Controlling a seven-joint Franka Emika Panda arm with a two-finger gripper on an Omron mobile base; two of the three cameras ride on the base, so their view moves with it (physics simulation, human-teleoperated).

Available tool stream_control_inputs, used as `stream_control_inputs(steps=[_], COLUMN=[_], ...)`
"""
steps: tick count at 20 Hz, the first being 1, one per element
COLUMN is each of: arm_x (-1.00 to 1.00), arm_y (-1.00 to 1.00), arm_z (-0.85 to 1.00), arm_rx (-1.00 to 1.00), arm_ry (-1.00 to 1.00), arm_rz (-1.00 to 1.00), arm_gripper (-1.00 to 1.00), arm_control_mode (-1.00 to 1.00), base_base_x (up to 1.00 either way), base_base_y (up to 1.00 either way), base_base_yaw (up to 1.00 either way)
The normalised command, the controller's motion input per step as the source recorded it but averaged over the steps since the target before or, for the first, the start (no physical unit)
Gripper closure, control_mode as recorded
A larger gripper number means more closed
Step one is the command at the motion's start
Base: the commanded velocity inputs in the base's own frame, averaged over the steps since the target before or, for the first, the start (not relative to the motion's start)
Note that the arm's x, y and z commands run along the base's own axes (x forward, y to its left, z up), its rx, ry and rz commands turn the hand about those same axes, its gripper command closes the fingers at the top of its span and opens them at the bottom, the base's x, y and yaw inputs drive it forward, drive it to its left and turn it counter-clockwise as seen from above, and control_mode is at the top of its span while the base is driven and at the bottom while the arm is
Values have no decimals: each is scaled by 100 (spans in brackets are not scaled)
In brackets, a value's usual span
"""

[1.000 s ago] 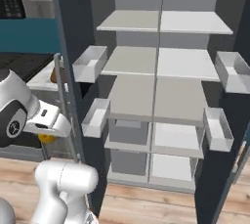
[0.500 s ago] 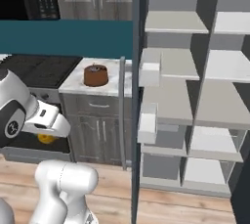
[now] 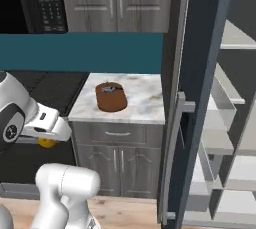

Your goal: Retrieve a lemon from the fridge and place it on the cutting board with the fish.

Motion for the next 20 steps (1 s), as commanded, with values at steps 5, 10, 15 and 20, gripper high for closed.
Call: stream_control_inputs(steps=[5, 10, 15, 20], arm_x=[0, 0, 0, 0], arm_y=[0, 0, 0, 0], arm_z=[0, 0, 0, 0], arm_rx=[0, 0, 0, 0], arm_ry=[0, 0, 0, 0], arm_rz=[0, 0, 0, 0], arm_gripper=[100, 100, 100, 100], arm_control_mode=[100, 100, 100, 100], base_base_x=[89, 27, 41, 61], base_base_y=[52, 15, 40, 21], base_base_yaw=[-26, -43, -33, -4])
